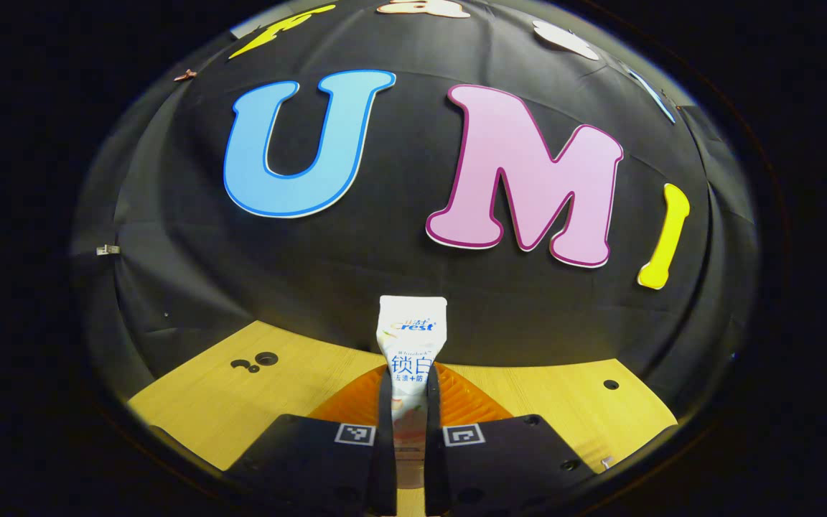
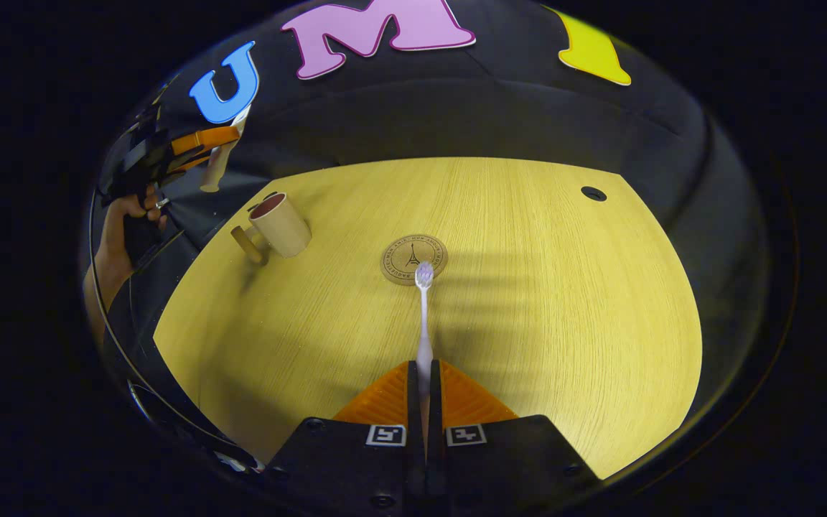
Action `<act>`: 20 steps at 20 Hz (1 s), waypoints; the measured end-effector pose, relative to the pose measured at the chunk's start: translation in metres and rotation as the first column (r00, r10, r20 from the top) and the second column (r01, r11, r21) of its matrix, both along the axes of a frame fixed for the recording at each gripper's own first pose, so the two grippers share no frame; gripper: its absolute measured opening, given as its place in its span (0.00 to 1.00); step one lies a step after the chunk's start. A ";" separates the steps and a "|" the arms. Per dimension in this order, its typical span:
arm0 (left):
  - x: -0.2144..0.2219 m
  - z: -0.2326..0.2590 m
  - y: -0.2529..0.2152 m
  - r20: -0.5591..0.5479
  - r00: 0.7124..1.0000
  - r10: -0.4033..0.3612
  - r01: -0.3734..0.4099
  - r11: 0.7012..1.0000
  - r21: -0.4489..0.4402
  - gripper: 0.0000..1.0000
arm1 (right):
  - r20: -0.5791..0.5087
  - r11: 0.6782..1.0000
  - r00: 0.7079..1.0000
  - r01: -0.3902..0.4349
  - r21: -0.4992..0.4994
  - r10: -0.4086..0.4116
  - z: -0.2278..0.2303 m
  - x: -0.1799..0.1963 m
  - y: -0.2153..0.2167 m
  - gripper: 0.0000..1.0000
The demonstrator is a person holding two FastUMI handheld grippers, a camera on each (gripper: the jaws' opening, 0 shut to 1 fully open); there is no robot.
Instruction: Put the toothbrush and toothpaste on the desktop into the cup, then pick up the cup and place it on the coaster on the desktop.
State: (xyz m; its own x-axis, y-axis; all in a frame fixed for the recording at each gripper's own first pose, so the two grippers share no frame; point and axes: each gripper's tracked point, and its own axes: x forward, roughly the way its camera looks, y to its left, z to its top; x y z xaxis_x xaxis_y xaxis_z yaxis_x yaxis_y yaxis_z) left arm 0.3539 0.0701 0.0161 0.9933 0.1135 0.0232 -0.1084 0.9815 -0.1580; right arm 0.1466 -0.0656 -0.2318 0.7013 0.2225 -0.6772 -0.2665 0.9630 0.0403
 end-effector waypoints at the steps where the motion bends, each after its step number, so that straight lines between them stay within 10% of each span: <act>1: 0.010 -0.006 0.001 0.006 1.000 -0.004 0.004 1.000 -0.023 0.20 | -0.007 1.000 1.000 0.000 -0.002 0.000 -0.003 0.003 -0.001 0.06; 6: 0.049 -0.026 0.012 0.048 0.999 0.020 -0.014 0.992 -0.123 0.20 | -0.029 0.999 0.999 -0.032 -0.008 0.032 -0.009 0.011 0.006 0.06; 20: 0.062 -0.099 0.027 -0.014 0.999 0.042 -0.043 0.998 -0.055 0.31 | -0.037 0.998 0.998 -0.059 0.005 0.060 -0.013 0.016 0.024 0.06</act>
State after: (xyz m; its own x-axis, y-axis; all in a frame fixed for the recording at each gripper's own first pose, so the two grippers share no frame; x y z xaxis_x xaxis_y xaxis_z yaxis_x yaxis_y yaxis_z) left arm 0.4163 0.0974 -0.0825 0.9877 0.1566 0.0034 -0.1524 0.9657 -0.2102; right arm 0.1626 -0.0420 -0.2446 0.6612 0.2656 -0.7016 -0.3216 0.9453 0.0548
